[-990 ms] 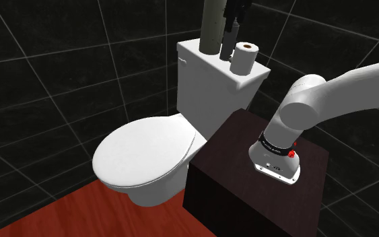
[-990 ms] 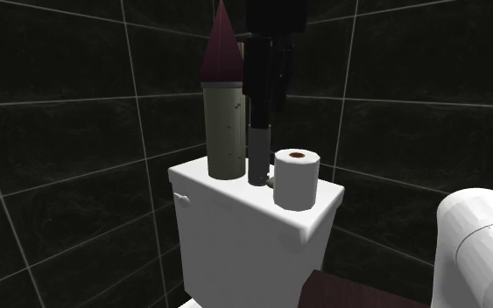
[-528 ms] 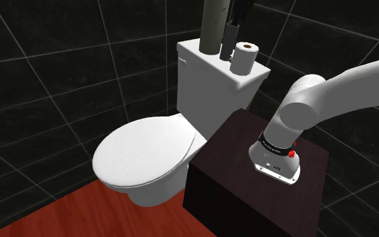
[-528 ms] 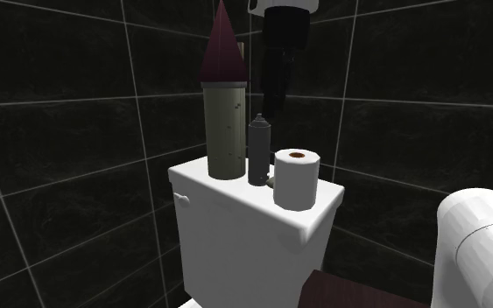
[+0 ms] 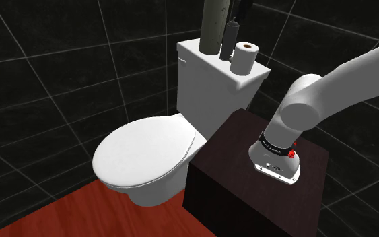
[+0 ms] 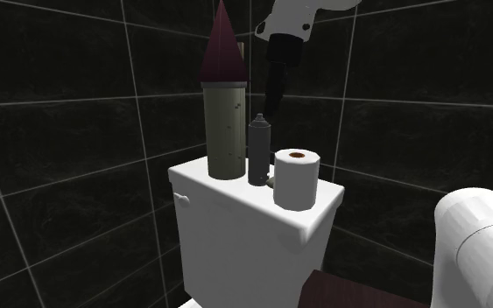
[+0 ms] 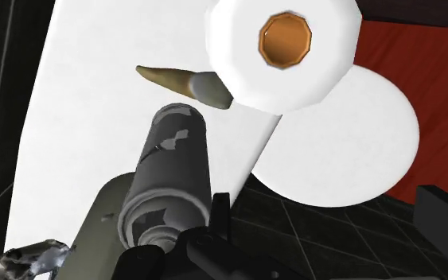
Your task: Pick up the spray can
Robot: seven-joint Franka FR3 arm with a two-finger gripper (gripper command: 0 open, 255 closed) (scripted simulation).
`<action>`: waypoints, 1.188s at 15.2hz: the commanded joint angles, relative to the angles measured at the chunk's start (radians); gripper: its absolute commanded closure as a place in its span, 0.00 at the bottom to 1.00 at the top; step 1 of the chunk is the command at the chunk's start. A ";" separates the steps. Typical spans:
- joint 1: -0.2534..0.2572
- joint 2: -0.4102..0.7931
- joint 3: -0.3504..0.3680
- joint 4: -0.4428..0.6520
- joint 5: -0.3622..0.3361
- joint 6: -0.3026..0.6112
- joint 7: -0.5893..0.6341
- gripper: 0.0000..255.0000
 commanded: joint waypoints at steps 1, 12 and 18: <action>0.021 0.063 -0.078 0.046 0.027 0.015 -0.089 0.00; 0.077 0.229 -0.268 0.091 0.133 0.097 -0.309 0.00; 0.075 0.228 -0.271 0.066 0.132 0.121 -0.314 1.00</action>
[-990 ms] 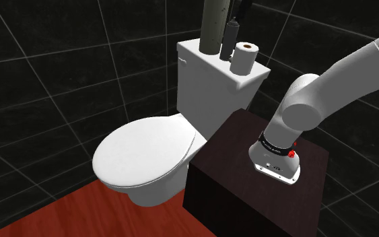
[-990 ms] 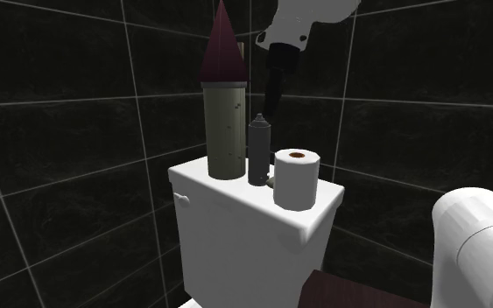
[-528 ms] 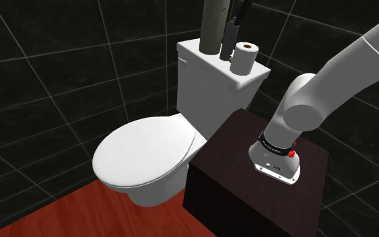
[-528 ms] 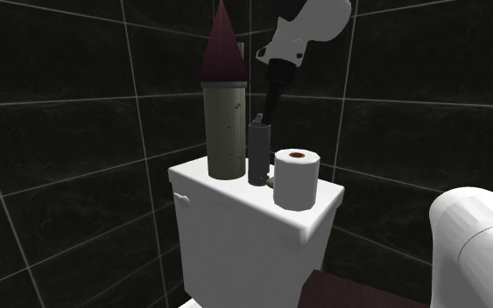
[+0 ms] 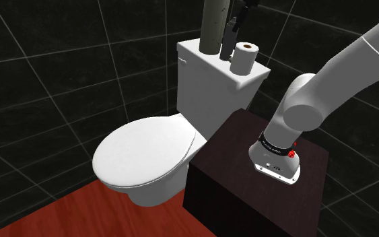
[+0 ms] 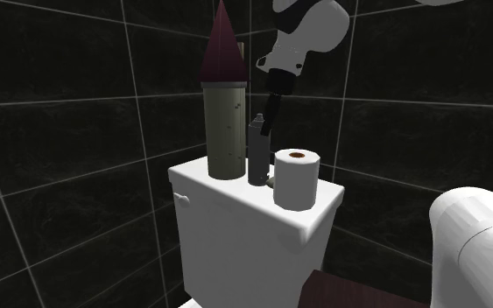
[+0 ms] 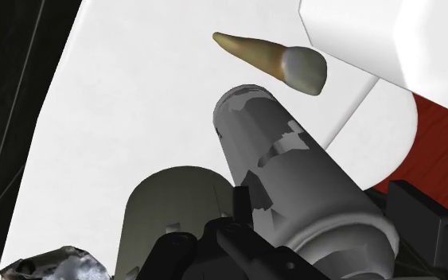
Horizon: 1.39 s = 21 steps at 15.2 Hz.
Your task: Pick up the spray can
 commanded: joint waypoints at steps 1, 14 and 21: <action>0.000 0.001 -0.001 -0.003 -0.001 0.001 -0.001 1.00; 0.007 0.006 0.009 0.096 0.004 -0.092 0.021 1.00; 0.016 0.023 0.011 0.203 0.014 -0.183 0.035 1.00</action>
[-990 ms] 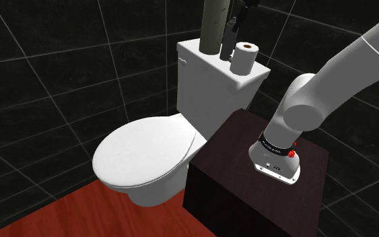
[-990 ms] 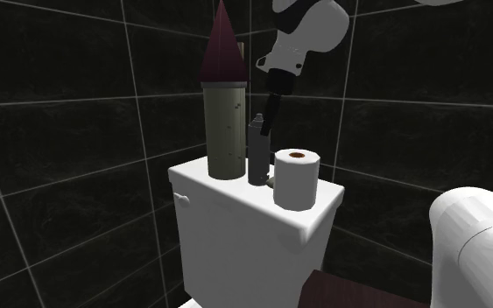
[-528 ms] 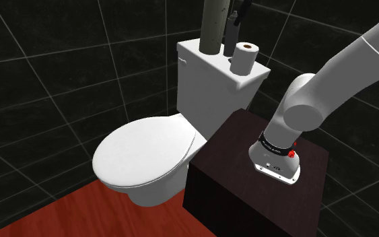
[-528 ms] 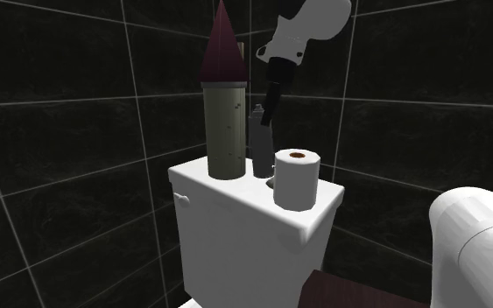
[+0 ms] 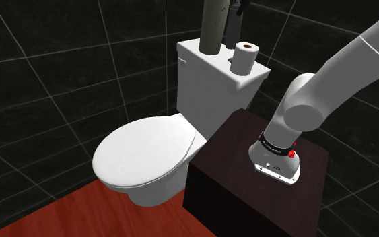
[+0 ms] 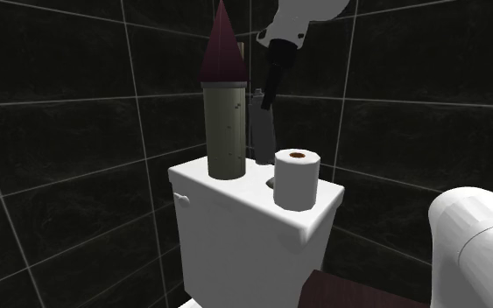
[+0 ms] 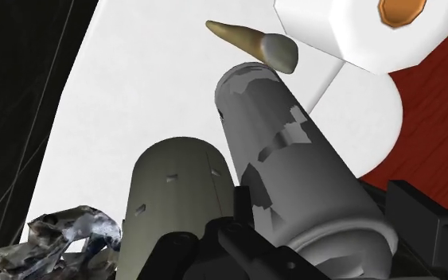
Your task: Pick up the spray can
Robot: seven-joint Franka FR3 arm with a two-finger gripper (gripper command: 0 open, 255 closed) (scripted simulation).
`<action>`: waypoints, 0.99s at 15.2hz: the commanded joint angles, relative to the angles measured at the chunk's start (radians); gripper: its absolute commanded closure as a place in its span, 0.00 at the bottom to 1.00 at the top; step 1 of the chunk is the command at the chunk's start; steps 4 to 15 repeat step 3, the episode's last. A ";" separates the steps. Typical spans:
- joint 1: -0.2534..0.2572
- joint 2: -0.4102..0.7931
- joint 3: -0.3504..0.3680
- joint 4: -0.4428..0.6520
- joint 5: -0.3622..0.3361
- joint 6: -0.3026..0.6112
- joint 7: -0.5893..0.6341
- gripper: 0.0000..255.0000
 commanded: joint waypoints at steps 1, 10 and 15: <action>0.003 0.004 0.002 0.032 0.003 -0.028 0.007 1.00; 0.003 0.004 0.002 0.034 0.003 -0.030 0.007 1.00; 0.003 0.004 0.002 0.034 0.003 -0.030 0.007 1.00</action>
